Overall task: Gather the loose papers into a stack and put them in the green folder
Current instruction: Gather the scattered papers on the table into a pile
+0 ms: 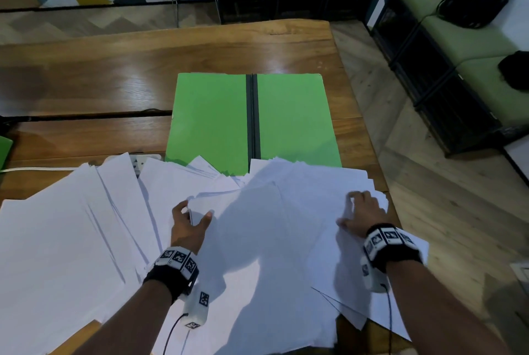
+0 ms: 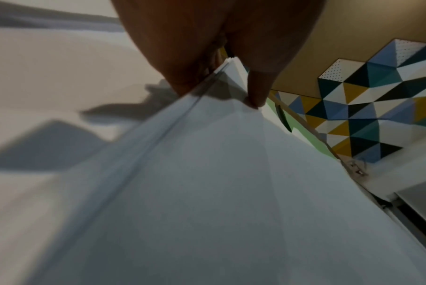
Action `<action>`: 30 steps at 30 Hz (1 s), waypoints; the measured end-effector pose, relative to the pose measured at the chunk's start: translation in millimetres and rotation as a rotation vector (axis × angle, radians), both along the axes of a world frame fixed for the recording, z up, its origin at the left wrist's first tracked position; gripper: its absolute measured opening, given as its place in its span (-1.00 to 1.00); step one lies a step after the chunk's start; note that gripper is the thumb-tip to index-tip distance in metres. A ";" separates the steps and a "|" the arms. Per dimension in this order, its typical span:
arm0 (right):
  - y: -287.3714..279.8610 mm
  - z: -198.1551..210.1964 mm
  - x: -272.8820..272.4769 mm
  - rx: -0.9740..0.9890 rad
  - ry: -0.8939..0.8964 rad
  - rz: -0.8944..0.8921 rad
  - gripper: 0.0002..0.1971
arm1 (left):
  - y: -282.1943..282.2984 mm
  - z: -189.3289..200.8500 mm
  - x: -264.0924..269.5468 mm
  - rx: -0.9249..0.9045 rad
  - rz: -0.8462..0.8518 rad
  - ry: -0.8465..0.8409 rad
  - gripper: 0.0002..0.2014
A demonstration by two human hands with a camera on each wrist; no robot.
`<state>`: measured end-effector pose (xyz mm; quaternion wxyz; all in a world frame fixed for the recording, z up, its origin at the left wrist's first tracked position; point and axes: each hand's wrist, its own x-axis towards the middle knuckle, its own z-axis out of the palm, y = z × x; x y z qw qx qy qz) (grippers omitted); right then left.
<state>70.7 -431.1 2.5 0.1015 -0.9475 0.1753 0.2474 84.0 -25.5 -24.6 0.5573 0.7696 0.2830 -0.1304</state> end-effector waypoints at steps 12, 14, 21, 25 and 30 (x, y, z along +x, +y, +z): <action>-3.5 -5.7 -26.5 0.119 -0.001 -0.021 -0.38 | -11.8 -0.4 -35.9 -0.034 0.014 0.016 -0.12; -6.8 -2.8 -26.7 0.119 0.014 -0.013 -0.49 | -11.4 -1.1 -36.4 -0.006 0.002 -0.011 -0.12; -4.8 8.5 -26.3 0.248 -0.014 0.030 -0.37 | -16.1 4.4 -38.0 -0.008 -0.073 -0.123 -0.49; -9.8 20.0 -14.7 0.254 -0.115 -0.040 -0.46 | -16.9 11.6 -37.4 -0.070 -0.079 -0.118 -0.66; -27.7 67.6 11.3 0.199 -0.313 -0.076 -0.50 | -18.7 23.3 -32.1 -0.179 -0.071 -0.094 -0.67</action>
